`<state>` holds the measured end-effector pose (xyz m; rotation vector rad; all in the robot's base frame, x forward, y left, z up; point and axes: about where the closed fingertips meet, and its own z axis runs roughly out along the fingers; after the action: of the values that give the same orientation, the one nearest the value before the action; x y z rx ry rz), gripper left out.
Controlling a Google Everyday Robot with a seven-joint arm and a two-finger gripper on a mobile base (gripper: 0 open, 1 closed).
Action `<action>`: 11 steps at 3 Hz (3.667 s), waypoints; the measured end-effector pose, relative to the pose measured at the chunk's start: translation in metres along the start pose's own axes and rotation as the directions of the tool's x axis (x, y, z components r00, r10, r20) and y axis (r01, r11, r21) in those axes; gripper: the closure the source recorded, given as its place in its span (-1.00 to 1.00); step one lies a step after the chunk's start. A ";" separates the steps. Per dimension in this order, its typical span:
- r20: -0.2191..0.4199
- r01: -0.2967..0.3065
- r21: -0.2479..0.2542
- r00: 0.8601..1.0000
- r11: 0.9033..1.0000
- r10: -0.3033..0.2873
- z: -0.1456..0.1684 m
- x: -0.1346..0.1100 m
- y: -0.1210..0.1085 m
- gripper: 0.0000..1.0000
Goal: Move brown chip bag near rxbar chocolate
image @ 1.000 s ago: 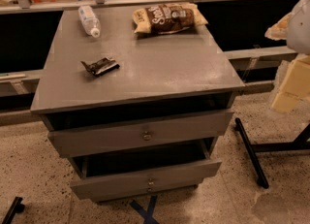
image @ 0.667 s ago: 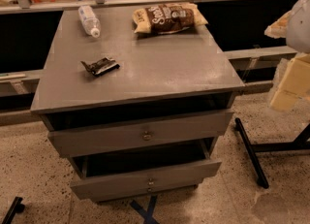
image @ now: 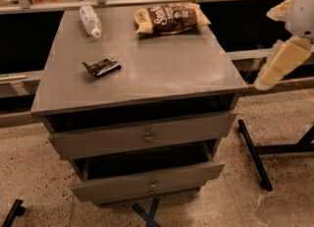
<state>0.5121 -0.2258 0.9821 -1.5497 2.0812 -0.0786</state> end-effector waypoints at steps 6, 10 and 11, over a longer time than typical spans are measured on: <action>0.341 -0.278 0.312 0.925 0.908 0.166 0.130 -0.066 -0.184 -1.00; 0.427 -0.255 0.325 0.899 0.911 0.099 0.195 -0.075 -0.217 -1.00; 0.434 -0.262 0.341 0.896 0.903 0.096 0.217 -0.081 -0.230 -1.00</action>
Offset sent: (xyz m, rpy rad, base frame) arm 0.1625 0.0037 0.0080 0.3697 -0.2116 -0.1034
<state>0.8259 -0.1726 0.9098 -1.0189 1.7339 -0.0877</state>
